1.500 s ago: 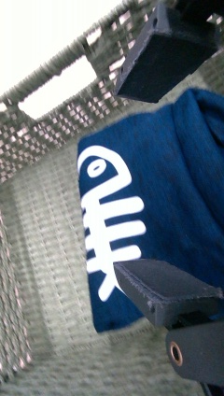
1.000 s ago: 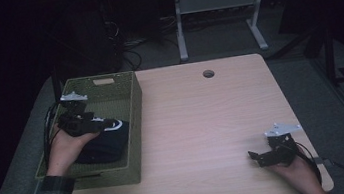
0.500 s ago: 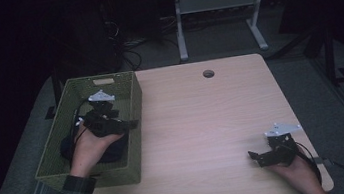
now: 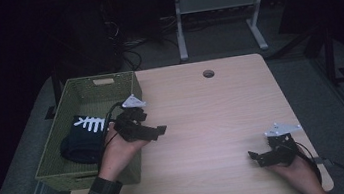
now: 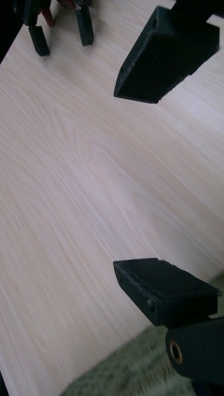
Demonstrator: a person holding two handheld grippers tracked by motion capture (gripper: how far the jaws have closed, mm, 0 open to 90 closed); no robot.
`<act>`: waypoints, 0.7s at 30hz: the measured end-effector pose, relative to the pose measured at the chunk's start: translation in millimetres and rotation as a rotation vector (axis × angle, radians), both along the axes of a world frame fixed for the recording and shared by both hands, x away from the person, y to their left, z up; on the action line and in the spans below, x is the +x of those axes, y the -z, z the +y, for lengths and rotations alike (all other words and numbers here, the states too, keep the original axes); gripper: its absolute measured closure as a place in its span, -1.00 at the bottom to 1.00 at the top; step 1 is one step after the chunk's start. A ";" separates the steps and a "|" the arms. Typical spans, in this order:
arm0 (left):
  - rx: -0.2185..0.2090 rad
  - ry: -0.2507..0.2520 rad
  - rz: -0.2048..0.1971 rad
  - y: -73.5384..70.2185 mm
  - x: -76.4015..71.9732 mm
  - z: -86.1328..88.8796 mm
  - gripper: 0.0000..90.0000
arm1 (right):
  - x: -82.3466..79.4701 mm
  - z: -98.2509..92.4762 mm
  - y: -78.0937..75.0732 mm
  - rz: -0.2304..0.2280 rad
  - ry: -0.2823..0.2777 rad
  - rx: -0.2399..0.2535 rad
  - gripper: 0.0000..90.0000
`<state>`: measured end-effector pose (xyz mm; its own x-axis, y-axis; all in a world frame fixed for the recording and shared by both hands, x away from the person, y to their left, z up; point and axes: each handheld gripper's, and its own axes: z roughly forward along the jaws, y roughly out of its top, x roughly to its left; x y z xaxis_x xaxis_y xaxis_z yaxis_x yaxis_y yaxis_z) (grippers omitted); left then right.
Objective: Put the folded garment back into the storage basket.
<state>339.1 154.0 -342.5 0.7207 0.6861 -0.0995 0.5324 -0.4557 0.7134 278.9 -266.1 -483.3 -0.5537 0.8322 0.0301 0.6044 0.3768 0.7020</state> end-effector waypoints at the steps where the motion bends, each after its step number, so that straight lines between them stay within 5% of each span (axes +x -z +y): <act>1: 0.000 0.000 -0.001 1.7 -1.2 -3.6 -0.69 | 0.0 0.0 -0.1 0.001 0.000 0.000 -0.96; 21: 0.020 0.035 0.005 65.4 -23.1 -65.1 -0.69 | 0.0 0.0 0.0 0.001 0.000 0.000 -0.96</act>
<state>316.0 88.9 -407.9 0.7435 0.6626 -0.0897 0.5199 -0.4884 0.7008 278.8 -266.1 -483.2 -0.5536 0.8322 0.0305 0.6049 0.3767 0.7015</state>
